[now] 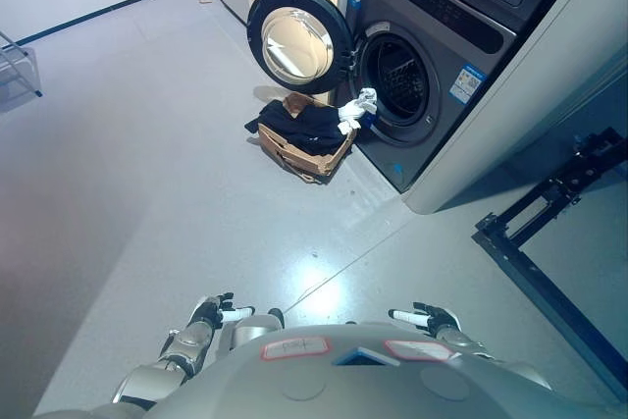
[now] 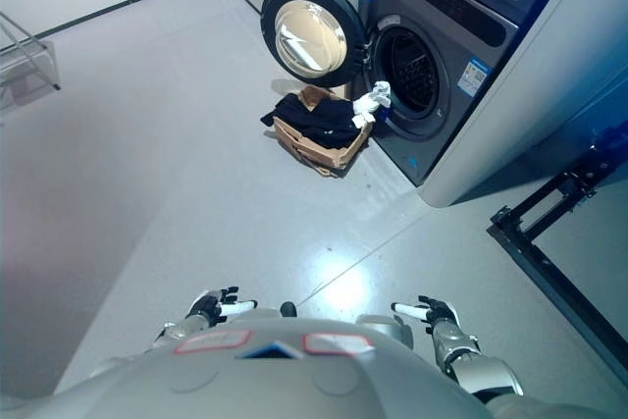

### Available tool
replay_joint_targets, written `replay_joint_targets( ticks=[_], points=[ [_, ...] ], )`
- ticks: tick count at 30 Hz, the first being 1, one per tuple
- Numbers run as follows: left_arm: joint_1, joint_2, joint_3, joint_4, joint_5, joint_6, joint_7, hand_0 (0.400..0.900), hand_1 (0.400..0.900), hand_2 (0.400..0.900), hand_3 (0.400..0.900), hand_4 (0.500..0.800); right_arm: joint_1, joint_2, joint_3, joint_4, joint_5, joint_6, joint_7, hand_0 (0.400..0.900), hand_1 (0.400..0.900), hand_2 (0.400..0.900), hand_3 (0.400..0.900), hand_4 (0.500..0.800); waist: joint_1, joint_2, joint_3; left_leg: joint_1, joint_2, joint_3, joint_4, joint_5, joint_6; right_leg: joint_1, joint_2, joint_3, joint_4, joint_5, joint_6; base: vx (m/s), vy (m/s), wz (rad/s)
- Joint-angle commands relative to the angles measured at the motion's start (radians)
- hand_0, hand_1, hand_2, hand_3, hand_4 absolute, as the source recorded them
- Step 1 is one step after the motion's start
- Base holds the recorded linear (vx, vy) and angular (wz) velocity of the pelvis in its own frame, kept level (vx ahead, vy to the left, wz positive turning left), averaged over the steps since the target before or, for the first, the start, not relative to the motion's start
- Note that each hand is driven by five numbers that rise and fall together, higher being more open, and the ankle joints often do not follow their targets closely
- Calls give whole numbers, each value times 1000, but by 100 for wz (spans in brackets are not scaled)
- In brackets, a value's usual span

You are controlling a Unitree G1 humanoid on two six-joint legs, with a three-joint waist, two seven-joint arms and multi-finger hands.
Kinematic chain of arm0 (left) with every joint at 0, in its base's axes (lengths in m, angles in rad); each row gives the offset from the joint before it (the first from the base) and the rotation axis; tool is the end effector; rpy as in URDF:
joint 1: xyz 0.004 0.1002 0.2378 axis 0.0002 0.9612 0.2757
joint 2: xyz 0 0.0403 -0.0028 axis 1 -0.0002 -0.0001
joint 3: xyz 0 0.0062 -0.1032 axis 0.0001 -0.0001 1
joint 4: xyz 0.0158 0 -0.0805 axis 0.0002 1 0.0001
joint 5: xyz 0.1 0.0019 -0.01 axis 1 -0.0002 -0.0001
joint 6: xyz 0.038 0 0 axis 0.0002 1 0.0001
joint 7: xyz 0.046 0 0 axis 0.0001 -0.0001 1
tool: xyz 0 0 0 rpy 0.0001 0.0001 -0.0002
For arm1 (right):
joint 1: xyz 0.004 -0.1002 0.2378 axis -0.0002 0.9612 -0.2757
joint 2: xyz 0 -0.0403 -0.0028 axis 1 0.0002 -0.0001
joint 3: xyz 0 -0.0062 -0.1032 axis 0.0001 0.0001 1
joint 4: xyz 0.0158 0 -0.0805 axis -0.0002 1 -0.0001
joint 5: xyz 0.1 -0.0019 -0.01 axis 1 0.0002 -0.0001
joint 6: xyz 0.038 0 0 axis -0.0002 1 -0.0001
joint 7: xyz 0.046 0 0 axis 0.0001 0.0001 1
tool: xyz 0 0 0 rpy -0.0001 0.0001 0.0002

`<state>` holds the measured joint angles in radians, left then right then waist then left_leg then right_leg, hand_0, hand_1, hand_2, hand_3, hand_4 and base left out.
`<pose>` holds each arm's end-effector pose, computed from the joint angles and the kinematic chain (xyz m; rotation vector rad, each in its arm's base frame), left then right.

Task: Put the clothes in the basket into the washing machine.

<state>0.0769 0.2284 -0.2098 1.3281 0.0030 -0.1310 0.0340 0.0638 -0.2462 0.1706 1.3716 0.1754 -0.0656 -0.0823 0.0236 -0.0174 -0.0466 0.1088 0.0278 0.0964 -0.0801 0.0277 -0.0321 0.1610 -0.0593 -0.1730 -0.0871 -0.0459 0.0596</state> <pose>0.0302 0.2200 -0.1223 0.3374 1.2821 -0.0147 0.0248 -0.2310 -0.1211 -0.2302 1.3600 -0.2188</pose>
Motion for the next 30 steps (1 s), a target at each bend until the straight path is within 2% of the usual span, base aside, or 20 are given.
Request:
replay_joint_targets(
  ticks=[1, 14, 22, 26, 27, 28, 29, 30],
  points=[
    [-54, 5, -11, 66, 17, -18, 12, 900, 900, 900, 900, 800, -51, 10, 5, 35, -7, -31, -19, 900, 900, 900, 900, 800, 1, -20, -40, -50, -17, -39, -7, -18, -3, -60, -37, 23, 34, 57, 50, 0, 0, 0],
    [-52, 3, -10, 68, 11, -17, 12, 900, 900, 900, 900, 800, -50, 9, 11, 34, -16, -31, -19, 900, 900, 900, 900, 800, 0, -22, -37, -50, -19, -42, -7, -22, 1, -64, -37, 32, 35, 59, 52, 3, 3, -1],
    [-64, 9, -5, 61, -3, -17, 16, 900, 900, 900, 900, 800, -71, -7, 18, 17, -25, -28, -17, 900, 900, 900, 900, 800, 2, -18, -8, -65, -42, -39, 15, -39, 30, -112, -61, 70, 100, 56, 63, 1, 50, -12],
    [-80, 21, -10, 52, -13, -18, 0, 900, 900, 900, 900, 800, -95, -30, 16, -5, -28, -30, -18, 900, 900, 900, 900, 800, 5, -6, 26, -100, -61, -33, 71, -65, 59, -194, -78, 90, 249, 39, 80, -4, 141, -24],
    [-84, 31, -15, 39, -8, -20, 1, 900, 900, 900, 900, 800, -101, -40, 11, -8, -24, -33, -22, 900, 900, 900, 900, 800, 1, 3, 42, -95, -67, -41, 84, -76, 77, -245, -85, 98, 381, 65, 86, 39, 166, -15],
    [-84, 31, -15, 39, -8, -20, 1, 900, 900, 900, 900, 800, -101, -40, 11, -8, -24, -33, -22, 900, 900, 900, 900, 800, 3, 2, 41, -97, -68, -40, 85, -76, 77, -249, -87, 100, 386, 63, 87, 60, 181, 0],
    [-84, 38, -15, 31, -10, -21, 2, 900, 900, 900, 900, 800, -105, -47, 7, -14, -18, -34, -24, 900, 900, 900, 900, 800, -4, 4, 58, -96, -75, -47, 97, -80, 90, -282, -89, 113, 469, 109, 90, 49, 162, 11],
    [-93, 55, -15, 30, -7, -23, 4, 900, 900, 900, 900, 800, -109, -51, 8, -21, -10, -41, -21, 900, 900, 900, 900, 800, -14, 17, 91, -85, -73, -61, 105, -85, 101, -342, -78, 117, 584, 139, 79, 105, 194, 22]
  ],
)
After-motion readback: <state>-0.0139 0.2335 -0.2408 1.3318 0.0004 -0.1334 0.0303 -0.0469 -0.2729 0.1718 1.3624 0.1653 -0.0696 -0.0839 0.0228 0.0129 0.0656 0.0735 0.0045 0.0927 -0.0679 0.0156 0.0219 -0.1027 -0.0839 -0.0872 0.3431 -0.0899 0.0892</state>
